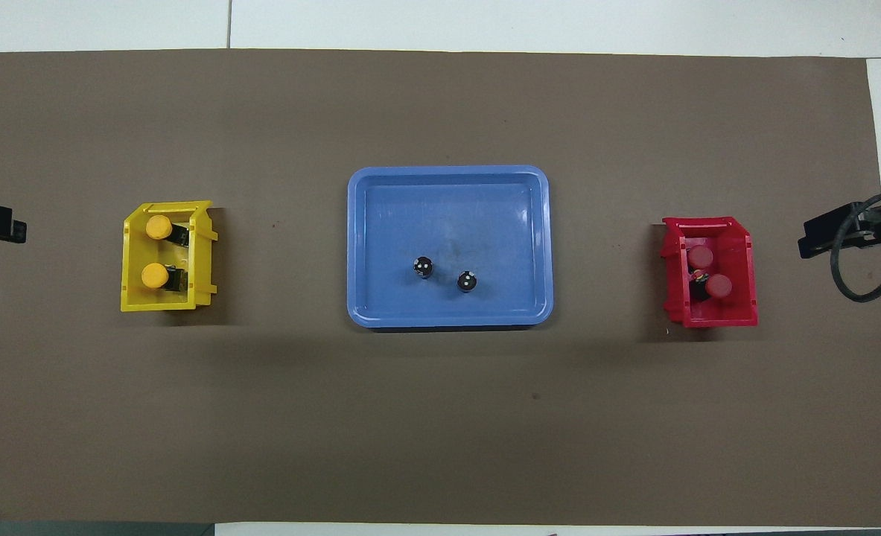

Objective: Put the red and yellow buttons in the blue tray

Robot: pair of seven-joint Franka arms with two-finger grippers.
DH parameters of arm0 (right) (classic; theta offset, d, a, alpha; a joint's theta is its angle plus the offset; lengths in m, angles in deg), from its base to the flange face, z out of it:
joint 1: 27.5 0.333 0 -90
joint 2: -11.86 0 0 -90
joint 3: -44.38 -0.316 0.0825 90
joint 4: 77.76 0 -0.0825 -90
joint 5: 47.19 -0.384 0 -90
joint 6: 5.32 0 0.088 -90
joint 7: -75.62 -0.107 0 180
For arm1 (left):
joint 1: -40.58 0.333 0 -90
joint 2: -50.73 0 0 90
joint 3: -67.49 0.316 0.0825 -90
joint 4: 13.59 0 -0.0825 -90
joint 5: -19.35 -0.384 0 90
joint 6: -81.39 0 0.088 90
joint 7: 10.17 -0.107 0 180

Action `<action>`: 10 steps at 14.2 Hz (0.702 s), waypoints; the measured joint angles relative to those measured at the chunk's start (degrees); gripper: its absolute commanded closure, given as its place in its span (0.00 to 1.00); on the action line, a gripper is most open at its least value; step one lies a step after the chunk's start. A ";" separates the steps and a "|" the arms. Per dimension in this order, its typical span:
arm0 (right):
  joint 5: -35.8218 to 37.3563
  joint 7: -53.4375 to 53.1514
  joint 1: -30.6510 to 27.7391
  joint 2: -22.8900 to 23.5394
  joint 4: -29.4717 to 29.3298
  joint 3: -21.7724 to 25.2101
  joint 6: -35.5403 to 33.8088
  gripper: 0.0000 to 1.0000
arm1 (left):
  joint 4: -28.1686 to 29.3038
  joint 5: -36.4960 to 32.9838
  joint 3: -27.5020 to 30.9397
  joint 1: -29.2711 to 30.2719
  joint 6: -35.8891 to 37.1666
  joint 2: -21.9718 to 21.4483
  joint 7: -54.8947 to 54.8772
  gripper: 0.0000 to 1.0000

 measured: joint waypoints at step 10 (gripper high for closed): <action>0.00 0.22 0.17 0.00 0.03 -0.09 0.00 0.00 | -0.02 0.00 -0.09 0.42 -0.02 -0.01 0.00 0.00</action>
